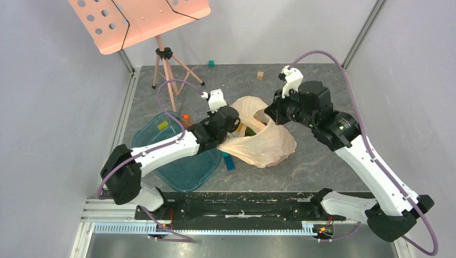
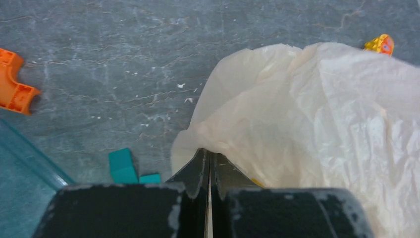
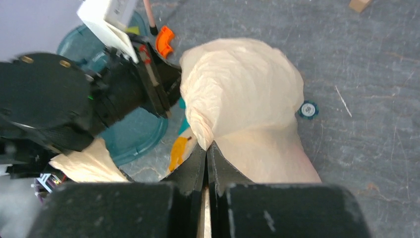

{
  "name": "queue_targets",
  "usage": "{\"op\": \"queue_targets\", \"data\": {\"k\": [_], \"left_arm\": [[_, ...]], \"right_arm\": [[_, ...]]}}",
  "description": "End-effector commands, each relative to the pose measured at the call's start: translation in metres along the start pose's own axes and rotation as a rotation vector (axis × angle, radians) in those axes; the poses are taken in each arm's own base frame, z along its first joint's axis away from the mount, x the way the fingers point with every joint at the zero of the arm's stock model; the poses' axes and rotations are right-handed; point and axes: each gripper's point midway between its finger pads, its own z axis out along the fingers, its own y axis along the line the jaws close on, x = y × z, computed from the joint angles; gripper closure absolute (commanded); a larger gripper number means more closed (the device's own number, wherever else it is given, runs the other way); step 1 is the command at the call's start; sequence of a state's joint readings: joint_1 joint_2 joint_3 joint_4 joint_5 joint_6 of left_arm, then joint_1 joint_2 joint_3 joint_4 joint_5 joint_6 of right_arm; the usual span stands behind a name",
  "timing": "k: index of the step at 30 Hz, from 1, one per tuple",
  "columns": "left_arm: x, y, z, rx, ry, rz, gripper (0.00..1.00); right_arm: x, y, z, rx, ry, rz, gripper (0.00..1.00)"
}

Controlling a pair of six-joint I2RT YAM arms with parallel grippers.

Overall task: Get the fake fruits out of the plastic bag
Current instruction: Adjust the plastic bag at the center of the board, then take out the fake fruit from the plastic bag.

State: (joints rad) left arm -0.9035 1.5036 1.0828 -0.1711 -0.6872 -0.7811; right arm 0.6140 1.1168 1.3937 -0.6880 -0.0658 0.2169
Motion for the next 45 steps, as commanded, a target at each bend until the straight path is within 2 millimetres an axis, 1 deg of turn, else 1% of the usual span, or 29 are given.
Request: {"op": "queue_targets", "data": {"k": [1,2,4,6,11,12,14,16,19,20,22,25,28,32,35,36,39,41,42,45], "left_arm": [[-0.026,0.003,-0.024,0.058,-0.033,0.018,0.98],[-0.03,0.002,-0.031,0.085,-0.03,0.014,0.98],[-0.031,-0.001,-0.045,0.151,-0.012,0.007,0.98],[-0.027,-0.008,-0.059,0.236,0.026,-0.005,0.98],[0.001,-0.027,-0.087,0.418,0.13,-0.003,0.98],[0.009,-0.03,-0.092,0.441,0.144,0.004,0.98],[0.018,-0.041,-0.1,0.493,0.155,0.012,0.98],[0.023,-0.053,-0.105,0.531,0.164,0.014,0.98],[0.024,-0.078,-0.114,0.599,0.169,0.022,0.98],[0.02,-0.09,-0.118,0.632,0.155,0.015,0.98],[0.014,-0.105,-0.122,0.667,0.141,0.002,0.98],[0.012,-0.123,-0.12,0.7,0.133,-0.015,0.98],[0.021,-0.129,-0.104,0.67,0.127,-0.034,0.97],[0.041,-0.141,-0.085,0.663,0.155,-0.037,0.91],[0.062,-0.141,-0.07,0.626,0.195,-0.05,0.89],[0.067,-0.139,-0.067,0.619,0.201,-0.058,0.87],[0.088,-0.138,-0.057,0.61,0.236,-0.064,0.76],[0.1,-0.143,-0.053,0.626,0.265,-0.055,0.67],[0.106,-0.146,-0.052,0.639,0.28,-0.051,0.65],[0.122,-0.149,-0.046,0.65,0.313,-0.062,0.54]], "right_arm": [[0.011,-0.005,0.006,0.016,-0.008,0.015,1.0],[0.015,-0.011,0.009,0.039,-0.008,0.018,1.0],[0.02,-0.014,0.012,0.055,-0.015,0.023,1.0],[0.021,-0.012,0.014,0.039,-0.025,0.027,1.0],[0.016,-0.002,0.018,-0.017,-0.053,0.037,1.0],[0.014,0.001,0.019,-0.032,-0.058,0.038,1.0],[0.01,0.01,0.019,-0.085,-0.061,0.036,1.0],[0.006,0.022,0.019,-0.149,-0.064,0.032,1.0],[0.0,0.041,0.018,-0.257,-0.066,0.026,1.0],[-0.001,0.047,0.016,-0.287,-0.066,0.022,1.0],[-0.002,0.052,0.014,-0.314,-0.066,0.021,1.0],[0.0,0.053,0.013,-0.322,-0.058,0.021,1.0],[0.003,0.054,0.012,-0.332,-0.052,0.027,1.0],[0.005,0.053,0.009,-0.324,-0.053,0.04,1.0],[0.004,0.049,0.006,-0.296,-0.065,0.053,1.0],[0.004,0.047,0.006,-0.285,-0.068,0.058,1.0],[0.007,0.045,0.003,-0.274,-0.072,0.07,1.0],[0.01,0.043,0.004,-0.263,-0.073,0.081,1.0],[0.011,0.04,0.004,-0.25,-0.076,0.086,1.0],[0.012,0.029,0.006,-0.185,-0.088,0.109,1.0]]}}
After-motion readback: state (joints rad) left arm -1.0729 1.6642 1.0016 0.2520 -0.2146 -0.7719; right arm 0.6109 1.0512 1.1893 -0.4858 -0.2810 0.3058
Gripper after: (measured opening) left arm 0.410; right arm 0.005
